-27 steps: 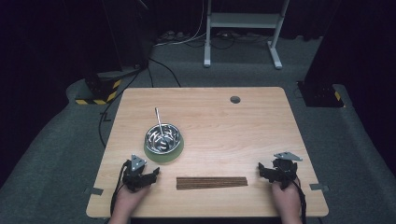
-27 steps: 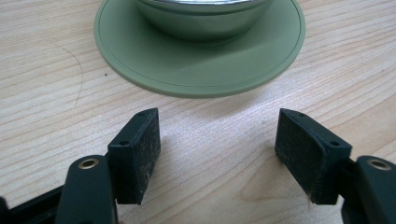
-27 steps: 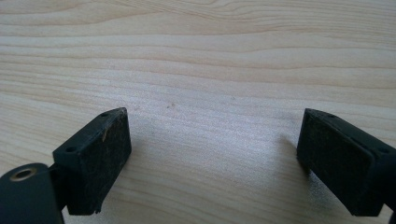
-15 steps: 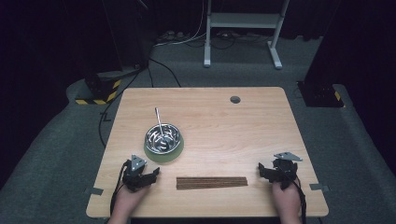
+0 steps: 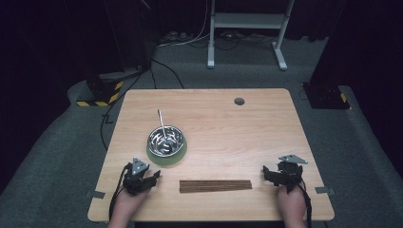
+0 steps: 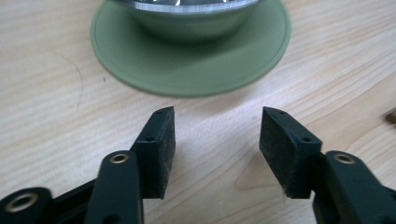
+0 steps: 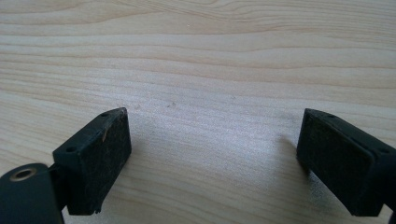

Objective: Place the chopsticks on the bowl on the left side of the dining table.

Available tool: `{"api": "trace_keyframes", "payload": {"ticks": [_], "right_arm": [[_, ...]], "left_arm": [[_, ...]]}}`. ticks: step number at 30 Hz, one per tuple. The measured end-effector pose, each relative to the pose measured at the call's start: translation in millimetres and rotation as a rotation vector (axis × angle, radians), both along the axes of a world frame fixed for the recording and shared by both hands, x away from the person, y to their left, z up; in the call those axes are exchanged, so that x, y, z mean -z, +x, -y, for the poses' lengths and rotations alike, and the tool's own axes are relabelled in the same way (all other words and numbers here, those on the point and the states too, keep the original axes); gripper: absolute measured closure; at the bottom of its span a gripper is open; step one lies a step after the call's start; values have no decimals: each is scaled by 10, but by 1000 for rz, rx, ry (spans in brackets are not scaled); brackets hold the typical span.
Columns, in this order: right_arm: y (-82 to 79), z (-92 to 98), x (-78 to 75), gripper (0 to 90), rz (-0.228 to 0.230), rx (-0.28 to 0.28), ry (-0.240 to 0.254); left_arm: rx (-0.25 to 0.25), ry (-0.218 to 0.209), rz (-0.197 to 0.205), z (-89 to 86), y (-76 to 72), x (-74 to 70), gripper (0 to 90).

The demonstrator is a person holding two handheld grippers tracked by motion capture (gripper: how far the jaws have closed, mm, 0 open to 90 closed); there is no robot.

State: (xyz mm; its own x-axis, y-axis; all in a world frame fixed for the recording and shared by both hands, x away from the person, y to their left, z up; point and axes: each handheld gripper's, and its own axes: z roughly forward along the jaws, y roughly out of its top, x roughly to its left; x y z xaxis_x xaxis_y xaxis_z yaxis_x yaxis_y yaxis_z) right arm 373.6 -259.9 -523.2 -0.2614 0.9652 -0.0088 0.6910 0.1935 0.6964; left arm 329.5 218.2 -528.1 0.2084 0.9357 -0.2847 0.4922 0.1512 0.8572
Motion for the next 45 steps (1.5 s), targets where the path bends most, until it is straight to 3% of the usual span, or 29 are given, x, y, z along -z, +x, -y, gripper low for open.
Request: {"api": "trace_keyframes", "payload": {"ticks": [2,3,8,10,13,14,16,21,28,29,30,35,36,45], "right_arm": [[0,0,0,98,1,-2,-2],[0,1,0,98,2,-2,-2],[2,-9,12,102,20,6,-4],[1,-10,11,103,20,6,-4],[1,-10,12,104,20,6,-3],[1,-10,12,104,20,6,-3],[-7,-10,7,110,13,1,-1],[-6,-12,15,119,31,3,-7],[-7,-11,15,125,33,-1,-8],[-9,-12,14,125,33,-5,-10],[-15,-20,11,125,27,-2,-5],[-20,-26,8,125,20,-7,-1],[-18,-26,11,125,24,-6,0],[-21,-25,13,125,32,-16,-10]], "left_arm": [[9,-9,15,6,-6,-23,486],[39,-18,24,36,-36,-60,491],[101,-28,65,176,-110,-122,568],[145,-36,76,244,-132,-141,619],[178,-41,90,317,-144,-161,740],[184,-49,95,358,-143,-172,740],[229,-52,83,444,-125,-169,808],[273,-41,46,567,-100,-123,805],[345,-50,28,652,-121,-113,755],[343,-69,39,669,-129,-118,753],[358,-53,34,659,-130,-122,753],[360,-41,13,675,-113,-80,752],[350,-61,13,697,-104,-66,752],[364,-39,-9,758,-111,-19,735]]}}
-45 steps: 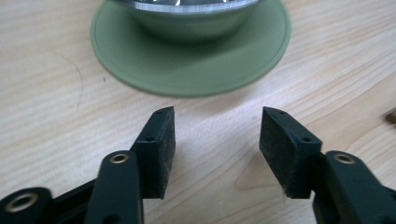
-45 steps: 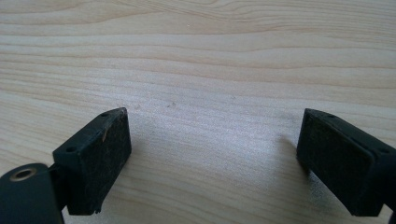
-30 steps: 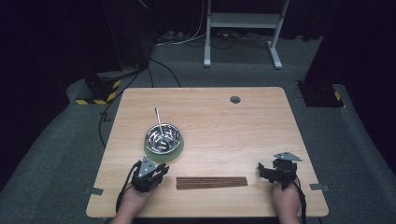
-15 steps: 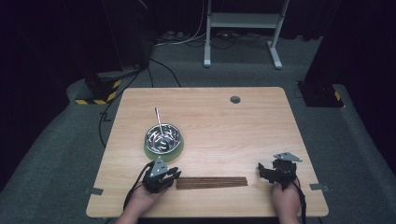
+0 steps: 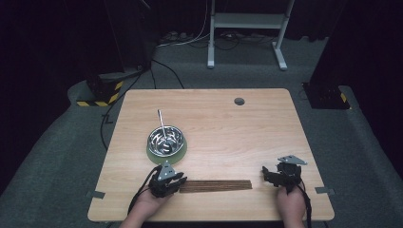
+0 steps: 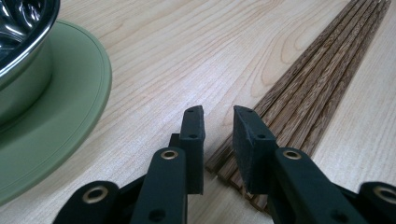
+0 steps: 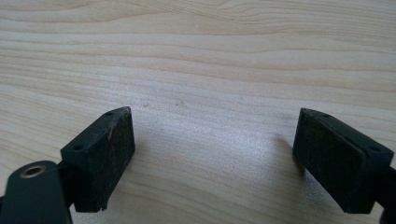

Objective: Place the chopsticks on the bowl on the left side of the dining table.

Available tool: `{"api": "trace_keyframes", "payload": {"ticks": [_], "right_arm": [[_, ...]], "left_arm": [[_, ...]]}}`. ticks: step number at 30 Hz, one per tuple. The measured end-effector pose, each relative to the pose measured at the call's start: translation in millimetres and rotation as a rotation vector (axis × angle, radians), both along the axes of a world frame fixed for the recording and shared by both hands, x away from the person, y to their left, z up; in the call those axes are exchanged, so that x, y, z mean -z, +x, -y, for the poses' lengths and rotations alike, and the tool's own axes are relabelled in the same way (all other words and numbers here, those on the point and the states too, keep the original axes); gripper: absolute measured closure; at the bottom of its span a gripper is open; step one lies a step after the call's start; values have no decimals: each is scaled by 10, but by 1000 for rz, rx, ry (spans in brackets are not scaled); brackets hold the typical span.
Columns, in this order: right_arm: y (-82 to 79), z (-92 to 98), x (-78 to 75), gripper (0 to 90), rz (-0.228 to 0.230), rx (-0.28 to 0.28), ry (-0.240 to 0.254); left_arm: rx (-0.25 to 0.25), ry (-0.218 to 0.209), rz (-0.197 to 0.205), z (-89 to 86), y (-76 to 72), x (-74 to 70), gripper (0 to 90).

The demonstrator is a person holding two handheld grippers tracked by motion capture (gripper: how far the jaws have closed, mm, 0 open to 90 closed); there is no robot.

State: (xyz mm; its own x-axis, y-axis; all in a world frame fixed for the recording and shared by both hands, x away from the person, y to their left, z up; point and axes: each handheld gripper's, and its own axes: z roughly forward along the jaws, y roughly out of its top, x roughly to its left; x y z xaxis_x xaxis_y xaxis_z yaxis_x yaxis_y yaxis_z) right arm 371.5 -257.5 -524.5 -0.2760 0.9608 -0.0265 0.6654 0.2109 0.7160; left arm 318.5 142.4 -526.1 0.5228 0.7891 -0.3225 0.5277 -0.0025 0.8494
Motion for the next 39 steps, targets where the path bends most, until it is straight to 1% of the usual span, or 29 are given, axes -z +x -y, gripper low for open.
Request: {"api": "trace_keyframes", "payload": {"ticks": [2,3,4,7,8,9,11,12,14,16,17,18,19,20,21,22,23,24,25,26,29,30,31,32,34,35,36,39], "right_arm": [[-2,-3,1,125,1,2,0],[-6,3,-12,125,-15,-7,-1],[-6,4,-13,126,-15,-7,-1],[-8,3,-13,126,-16,-7,0],[-6,2,-10,125,-13,-6,1],[-3,-3,1,126,0,1,2],[-3,-2,0,126,0,0,0],[-2,-1,0,126,1,-1,-1],[-2,-1,0,126,0,-2,0],[-6,-1,-5,126,-7,-6,0],[-6,-7,1,127,2,-2,-2],[-9,-10,-1,127,-1,0,0],[-9,-10,-1,127,-1,0,0],[-7,-7,-1,127,0,-2,-1],[-7,-6,-1,129,0,-3,0],[-7,-6,-1,130,0,-3,0],[-7,-6,-1,130,0,-3,0],[-7,-4,-3,130,-4,-6,1],[-11,1,-14,130,-20,-13,3],[-6,-7,0,130,1,-4,1],[-8,-10,-3,131,-3,-1,4],[-10,-13,-3,131,-3,1,5],[-10,-13,-3,130,-3,1,5],[-9,0,-11,130,-15,-12,3],[-11,1,-13,130,-18,-12,3],[-8,-10,-1,131,-1,-1,3],[-10,-13,-3,130,-3,1,5],[-8,-9,-3,130,-2,-2,3]], "left_arm": [[3,11,-4,-10,9,3,735],[3,11,-4,-10,9,3,735],[-8,-3,-14,2,16,10,737],[-1,-7,-10,10,20,17,741],[3,5,-11,10,21,17,742],[-11,-11,-9,26,27,18,742],[-11,-8,-13,23,35,15,743],[-17,-16,-11,28,41,15,744],[-18,-12,-6,25,50,16,744],[-45,-3,-1,18,69,19,744],[-51,4,-2,10,78,21,747],[-70,-2,-2,-9,93,33,747],[-70,-2,-2,-9,93,33,747],[-72,18,-3,-39,95,40,747],[-73,23,-5,-85,96,36,745],[-87,1,-1,-99,96,27,744],[-87,1,-1,-99,96,27,744],[-94,-13,1,-151,90,-5,741],[-94,-13,1,-151,90,-5,739],[-91,-43,7,-179,80,-32,736],[-86,-55,11,-180,67,-41,731],[-89,-68,12,-158,64,-34,730],[-74,-51,9,-157,61,-26,728],[-63,-40,3,-139,59,-7,723],[-42,-30,-6,-133,61,4,719],[-42,-30,-6,-133,61,4,716],[-33,-42,-8,-108,61,13,716],[-28,-44,-11,-89,61,24,715]]}}
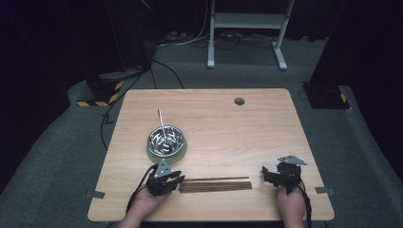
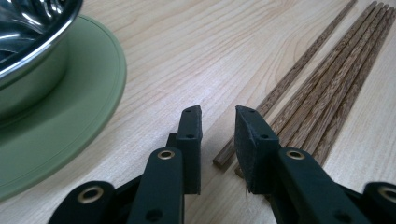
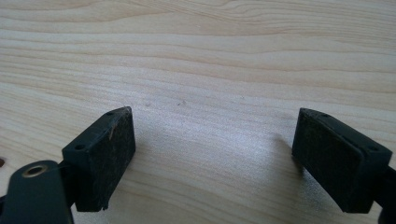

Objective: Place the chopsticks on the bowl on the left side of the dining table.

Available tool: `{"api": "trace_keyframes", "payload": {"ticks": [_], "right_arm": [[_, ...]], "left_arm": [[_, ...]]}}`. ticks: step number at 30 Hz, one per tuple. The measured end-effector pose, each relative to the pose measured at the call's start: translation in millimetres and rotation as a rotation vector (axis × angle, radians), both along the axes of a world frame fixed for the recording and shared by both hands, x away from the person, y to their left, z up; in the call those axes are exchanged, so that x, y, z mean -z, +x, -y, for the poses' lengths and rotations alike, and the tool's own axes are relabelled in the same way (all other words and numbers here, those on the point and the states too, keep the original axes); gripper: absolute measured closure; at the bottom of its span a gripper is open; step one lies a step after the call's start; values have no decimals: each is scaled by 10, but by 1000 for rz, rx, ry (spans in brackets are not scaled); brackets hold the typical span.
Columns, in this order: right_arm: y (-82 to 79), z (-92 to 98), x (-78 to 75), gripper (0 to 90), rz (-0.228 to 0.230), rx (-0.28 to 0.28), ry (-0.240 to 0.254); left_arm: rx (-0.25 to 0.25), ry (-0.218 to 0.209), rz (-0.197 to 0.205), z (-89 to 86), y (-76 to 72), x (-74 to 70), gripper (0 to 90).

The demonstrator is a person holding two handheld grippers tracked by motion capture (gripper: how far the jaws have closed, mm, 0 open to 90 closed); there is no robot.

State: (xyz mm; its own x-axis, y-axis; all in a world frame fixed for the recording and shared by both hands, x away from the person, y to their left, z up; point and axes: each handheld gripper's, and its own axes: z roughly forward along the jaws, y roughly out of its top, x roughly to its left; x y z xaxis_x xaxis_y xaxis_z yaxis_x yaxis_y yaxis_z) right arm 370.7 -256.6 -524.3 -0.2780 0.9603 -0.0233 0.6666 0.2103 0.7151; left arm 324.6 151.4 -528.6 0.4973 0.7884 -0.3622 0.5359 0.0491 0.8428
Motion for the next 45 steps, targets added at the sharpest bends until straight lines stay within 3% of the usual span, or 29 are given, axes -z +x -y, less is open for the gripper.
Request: {"api": "trace_keyframes", "payload": {"ticks": [4,8,11,15,16,19,22,25,34,38,44,45], "right_arm": [[-2,-5,0,131,1,3,1],[0,-3,0,131,3,0,0],[-1,-4,-1,131,-1,-1,2],[-2,-5,0,131,-1,0,3],[-1,-2,0,131,-1,-2,3],[-4,6,-12,132,-20,-11,5],[-3,6,-12,131,-17,-12,3],[-4,4,-12,131,-19,-11,5],[-2,-5,-1,131,-1,-2,3],[0,-1,0,132,0,-4,2],[-2,-4,-1,131,-2,-5,3],[-5,6,-13,132,-21,-15,6]], "left_arm": [[17,24,-9,0,8,6,715],[-9,13,4,23,23,11,716],[-30,35,8,3,37,19,718],[7,-16,23,-13,-19,-23,712],[23,10,15,-8,-33,-13,711],[28,28,9,22,-29,23,711],[16,15,11,51,-22,35,726],[32,55,12,45,-12,42,739],[83,70,8,141,44,45,771],[83,64,0,85,43,42,822],[71,49,-9,-33,8,42,829],[59,40,-13,-96,-14,42,829]]}}
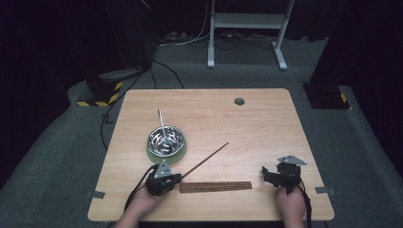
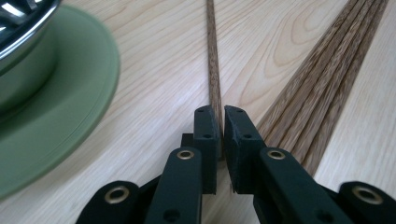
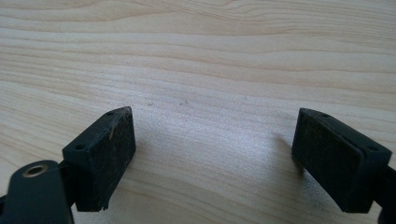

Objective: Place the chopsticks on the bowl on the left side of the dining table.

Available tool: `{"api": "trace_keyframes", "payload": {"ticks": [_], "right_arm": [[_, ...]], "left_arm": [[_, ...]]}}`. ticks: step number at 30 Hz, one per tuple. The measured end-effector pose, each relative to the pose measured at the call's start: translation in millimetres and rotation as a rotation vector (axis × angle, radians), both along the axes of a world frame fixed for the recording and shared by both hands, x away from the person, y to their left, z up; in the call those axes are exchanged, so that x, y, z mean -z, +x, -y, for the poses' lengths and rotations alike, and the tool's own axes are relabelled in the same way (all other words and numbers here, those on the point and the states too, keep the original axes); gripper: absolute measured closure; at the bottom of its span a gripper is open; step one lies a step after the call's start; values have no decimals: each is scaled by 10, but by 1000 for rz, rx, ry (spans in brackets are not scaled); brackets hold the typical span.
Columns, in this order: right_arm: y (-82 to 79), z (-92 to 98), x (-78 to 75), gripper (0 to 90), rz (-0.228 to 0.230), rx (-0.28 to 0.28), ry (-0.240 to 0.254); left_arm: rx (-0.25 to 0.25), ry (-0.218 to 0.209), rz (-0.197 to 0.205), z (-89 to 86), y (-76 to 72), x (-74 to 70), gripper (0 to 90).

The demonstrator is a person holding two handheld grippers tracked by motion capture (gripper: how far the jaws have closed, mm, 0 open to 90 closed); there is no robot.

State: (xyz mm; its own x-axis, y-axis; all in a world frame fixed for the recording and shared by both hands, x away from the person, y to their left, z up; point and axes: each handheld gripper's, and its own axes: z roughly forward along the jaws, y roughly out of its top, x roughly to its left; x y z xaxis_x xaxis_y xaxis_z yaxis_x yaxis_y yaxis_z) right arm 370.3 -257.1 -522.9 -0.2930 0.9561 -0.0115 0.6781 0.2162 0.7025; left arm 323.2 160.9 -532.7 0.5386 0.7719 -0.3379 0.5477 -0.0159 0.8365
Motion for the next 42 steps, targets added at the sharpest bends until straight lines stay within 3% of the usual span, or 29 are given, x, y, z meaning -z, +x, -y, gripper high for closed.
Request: {"api": "trace_keyframes", "payload": {"ticks": [4,9,13,17,19,24,25,28,30,32,36,39,42], "right_arm": [[2,1,1,132,0,-2,2],[6,-6,13,132,16,3,1],[6,-6,13,132,16,2,1],[7,-4,16,132,23,-6,-6],[3,1,4,133,8,-14,-7],[0,-3,3,133,3,-13,-2],[1,1,5,133,8,-18,-9],[0,-6,9,133,17,-17,-11],[0,-5,10,133,16,-18,-8],[-1,-1,4,133,6,-22,-7],[-1,0,5,133,7,-23,-8],[-1,-2,4,133,4,-20,-5],[0,1,5,133,7,-24,-9]], "left_arm": [[-26,21,-3,-190,-14,-5,829],[-70,2,-13,-264,0,-8,805],[-97,18,8,-174,43,-6,676],[-140,46,28,-5,173,10,625],[-134,64,20,18,202,1,620],[-106,69,7,37,231,-8,626],[-113,41,15,65,237,2,627],[-110,30,29,92,224,13,667],[-111,32,33,88,220,14,781],[-114,35,37,89,220,18,829],[-113,38,46,103,218,20,838],[-103,87,72,117,191,26,840],[-107,73,82,117,183,17,840]]}}
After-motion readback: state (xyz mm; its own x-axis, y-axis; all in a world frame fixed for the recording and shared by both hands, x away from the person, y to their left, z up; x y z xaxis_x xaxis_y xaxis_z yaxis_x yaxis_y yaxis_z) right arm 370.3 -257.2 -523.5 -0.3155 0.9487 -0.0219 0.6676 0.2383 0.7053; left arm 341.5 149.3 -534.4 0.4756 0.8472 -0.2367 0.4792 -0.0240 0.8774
